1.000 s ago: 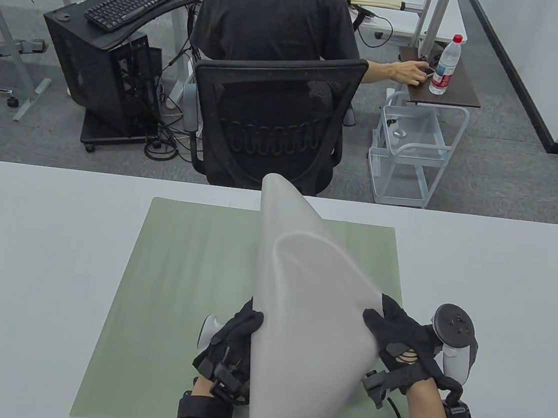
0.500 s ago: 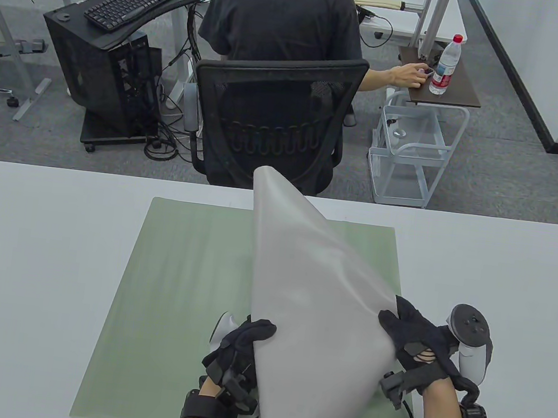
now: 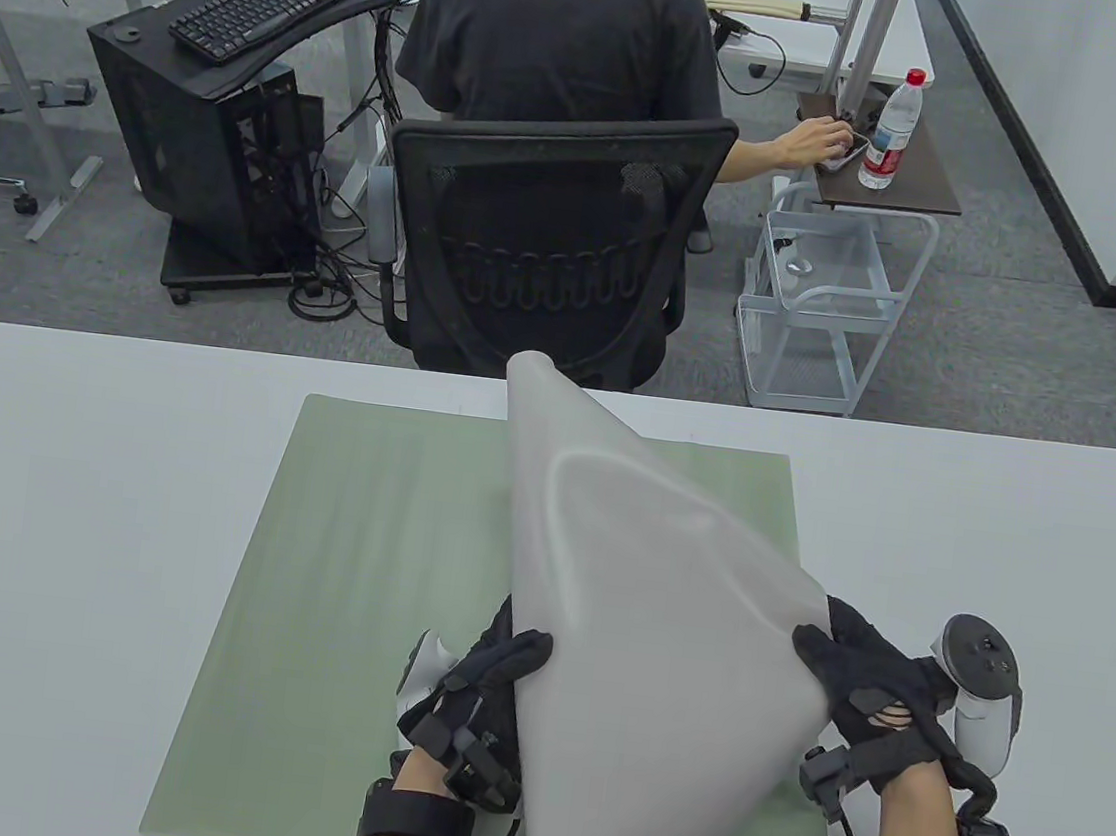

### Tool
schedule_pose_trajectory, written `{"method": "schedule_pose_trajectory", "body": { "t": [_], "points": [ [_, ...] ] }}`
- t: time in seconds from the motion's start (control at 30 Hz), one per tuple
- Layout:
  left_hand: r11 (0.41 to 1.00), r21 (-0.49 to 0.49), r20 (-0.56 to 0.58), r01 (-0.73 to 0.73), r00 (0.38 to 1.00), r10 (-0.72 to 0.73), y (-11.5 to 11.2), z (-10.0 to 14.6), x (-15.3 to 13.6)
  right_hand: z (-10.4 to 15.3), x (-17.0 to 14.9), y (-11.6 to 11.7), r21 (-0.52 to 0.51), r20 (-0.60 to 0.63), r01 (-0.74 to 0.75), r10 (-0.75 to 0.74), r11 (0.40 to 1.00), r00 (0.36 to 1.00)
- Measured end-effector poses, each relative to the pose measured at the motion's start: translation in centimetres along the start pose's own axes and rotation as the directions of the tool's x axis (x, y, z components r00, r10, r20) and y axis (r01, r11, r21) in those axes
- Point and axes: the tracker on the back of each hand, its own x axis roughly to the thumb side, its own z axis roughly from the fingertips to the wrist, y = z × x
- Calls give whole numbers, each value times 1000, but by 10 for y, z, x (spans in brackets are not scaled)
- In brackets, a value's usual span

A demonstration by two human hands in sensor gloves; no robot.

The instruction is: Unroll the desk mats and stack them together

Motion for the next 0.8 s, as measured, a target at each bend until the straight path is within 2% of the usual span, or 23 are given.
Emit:
{"method": "schedule_pose_trajectory", "body": {
  "t": [0.07,0.17,0.23,0.3,0.4,0.57,0.63,0.7,0.73,0.8],
  "points": [
    [998,-22,-44,52,998,-53,2,-1,-1,2,1,-4,-8,7,-6,6,1000,1000],
    [993,-42,-53,113,992,-115,-7,-1,-1,3,-1,-12,-18,0,-5,5,1000,1000],
    [993,-91,-44,74,996,-78,-13,-2,-1,3,-4,-14,6,-13,5,-5,1000,1000],
    [983,-153,7,97,995,-97,-19,-5,2,5,-5,-19,-10,-14,8,-8,1000,1000],
    [972,-229,105,45,994,-21,-27,-9,2,6,-5,-21,27,-22,2,-1,1000,1000],
    [953,-296,120,-64,987,104,-25,-12,-3,5,-9,-23,29,-25,20,-19,999,1000],
    [971,-240,94,8,995,15,-25,-10,2,6,-10,-26,34,-42,24,-23,999,999],
    [976,-149,40,158,987,-154,-24,-6,12,9,-13,-32,64,-83,5,1,998,997],
    [960,-72,-32,272,961,-275,-22,-3,18,11,-15,-36,107,-113,-6,18,994,993],
    [914,-23,-102,406,908,-406,-19,-1,23,13,-21,-41,166,-155,-26,52,986,987]
  ]
}}
